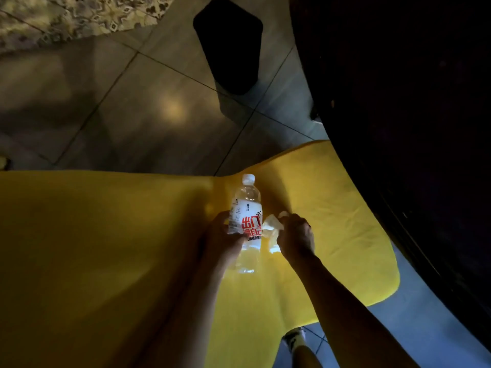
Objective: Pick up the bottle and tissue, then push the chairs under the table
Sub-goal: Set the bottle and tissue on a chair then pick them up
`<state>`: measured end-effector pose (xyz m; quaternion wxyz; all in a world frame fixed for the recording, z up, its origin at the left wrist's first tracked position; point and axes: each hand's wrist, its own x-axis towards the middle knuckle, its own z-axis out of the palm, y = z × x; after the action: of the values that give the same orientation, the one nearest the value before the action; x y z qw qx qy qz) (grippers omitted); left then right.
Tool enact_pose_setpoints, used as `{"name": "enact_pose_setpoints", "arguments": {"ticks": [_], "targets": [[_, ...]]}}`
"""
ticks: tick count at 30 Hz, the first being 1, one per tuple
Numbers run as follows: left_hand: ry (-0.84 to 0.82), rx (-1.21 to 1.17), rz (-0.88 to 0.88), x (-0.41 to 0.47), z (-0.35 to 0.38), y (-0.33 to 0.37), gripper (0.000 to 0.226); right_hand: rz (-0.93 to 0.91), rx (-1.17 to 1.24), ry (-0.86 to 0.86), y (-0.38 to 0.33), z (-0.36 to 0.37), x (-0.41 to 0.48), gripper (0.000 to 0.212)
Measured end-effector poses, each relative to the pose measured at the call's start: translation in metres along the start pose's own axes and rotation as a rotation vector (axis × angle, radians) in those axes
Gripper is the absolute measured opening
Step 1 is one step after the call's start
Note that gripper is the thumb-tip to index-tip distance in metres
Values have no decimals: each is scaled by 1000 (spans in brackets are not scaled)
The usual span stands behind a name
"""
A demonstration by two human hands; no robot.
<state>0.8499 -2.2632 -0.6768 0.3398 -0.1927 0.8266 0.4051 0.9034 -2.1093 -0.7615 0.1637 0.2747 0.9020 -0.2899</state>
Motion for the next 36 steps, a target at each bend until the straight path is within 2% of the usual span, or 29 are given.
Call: {"name": "enact_pose_setpoints", "arguments": {"ticks": [5, 9, 14, 20, 25, 28, 32, 36], "targets": [[23, -27, 51, -24, -16, 24, 56, -96, -100, -24, -25, -32, -13, 26], [86, -21, 123, -54, -49, 57, 55, -110, 22, -25, -52, -78, -26, 49], [146, -78, 190, -104, -109, 95, 57, -88, 39, -16, -97, -136, -59, 33], [105, -199, 275, -160, -174, 118, 52, -54, 111, 38, -156, -181, -120, 32], [75, -328, 347, -197, -242, 115, 56, -20, 150, 136, -214, -193, -178, 33], [60, -393, 391, -216, -295, 100, 56, 2, 196, 208, -251, -190, -206, 41], [66, -413, 422, -235, -376, 65, 49, -2, 164, 245, -312, -185, -235, 33], [124, -447, 407, -229, -437, 44, 47, -36, 170, 298, -365, -183, -237, 34]]}}
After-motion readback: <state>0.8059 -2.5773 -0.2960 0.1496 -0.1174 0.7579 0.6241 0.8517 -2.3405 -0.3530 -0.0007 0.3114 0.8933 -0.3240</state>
